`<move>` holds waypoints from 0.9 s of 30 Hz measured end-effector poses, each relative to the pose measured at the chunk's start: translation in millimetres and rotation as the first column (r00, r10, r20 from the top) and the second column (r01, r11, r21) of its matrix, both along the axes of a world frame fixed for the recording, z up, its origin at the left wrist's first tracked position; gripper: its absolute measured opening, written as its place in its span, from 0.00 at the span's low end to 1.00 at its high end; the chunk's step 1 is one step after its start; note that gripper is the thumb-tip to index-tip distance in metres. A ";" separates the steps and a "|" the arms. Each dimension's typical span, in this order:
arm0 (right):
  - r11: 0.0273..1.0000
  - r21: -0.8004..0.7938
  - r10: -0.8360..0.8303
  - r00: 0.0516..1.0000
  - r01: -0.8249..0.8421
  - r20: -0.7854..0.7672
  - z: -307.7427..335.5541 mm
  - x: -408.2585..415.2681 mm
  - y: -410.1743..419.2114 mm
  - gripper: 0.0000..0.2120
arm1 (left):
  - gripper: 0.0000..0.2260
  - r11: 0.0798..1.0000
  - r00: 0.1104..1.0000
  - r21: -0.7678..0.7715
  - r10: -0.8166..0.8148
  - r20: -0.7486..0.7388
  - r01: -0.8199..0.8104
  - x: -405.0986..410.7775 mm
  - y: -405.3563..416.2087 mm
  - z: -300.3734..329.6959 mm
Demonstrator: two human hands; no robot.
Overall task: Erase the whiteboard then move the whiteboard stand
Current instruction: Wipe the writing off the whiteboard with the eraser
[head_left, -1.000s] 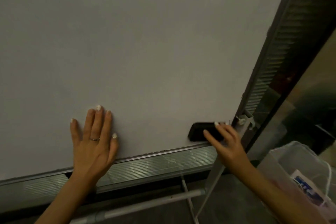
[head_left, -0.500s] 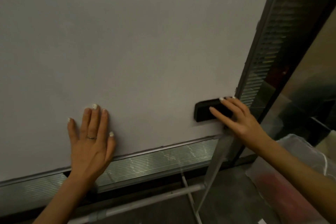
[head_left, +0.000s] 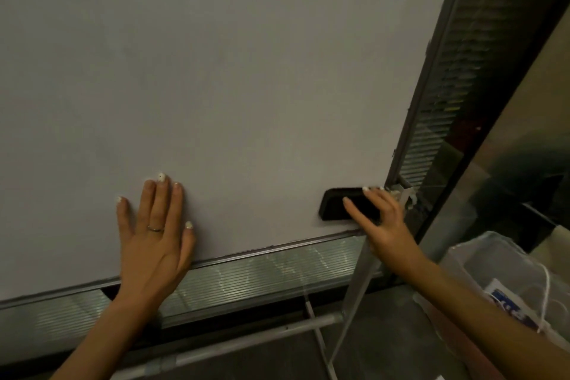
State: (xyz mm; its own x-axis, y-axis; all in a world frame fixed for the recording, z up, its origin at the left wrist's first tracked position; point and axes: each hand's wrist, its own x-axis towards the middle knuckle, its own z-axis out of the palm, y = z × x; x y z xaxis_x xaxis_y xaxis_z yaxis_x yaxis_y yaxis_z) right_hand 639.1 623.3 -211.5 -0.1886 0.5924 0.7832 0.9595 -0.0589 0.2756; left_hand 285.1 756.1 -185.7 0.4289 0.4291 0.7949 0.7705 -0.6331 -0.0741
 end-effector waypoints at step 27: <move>0.814 0.320 0.490 0.869 -0.485 0.070 140.4 -202.6 113.1 0.25 | 0.26 0.958 0.948 -0.096 0.284 0.145 -0.272 -102.8 -10.2 23.2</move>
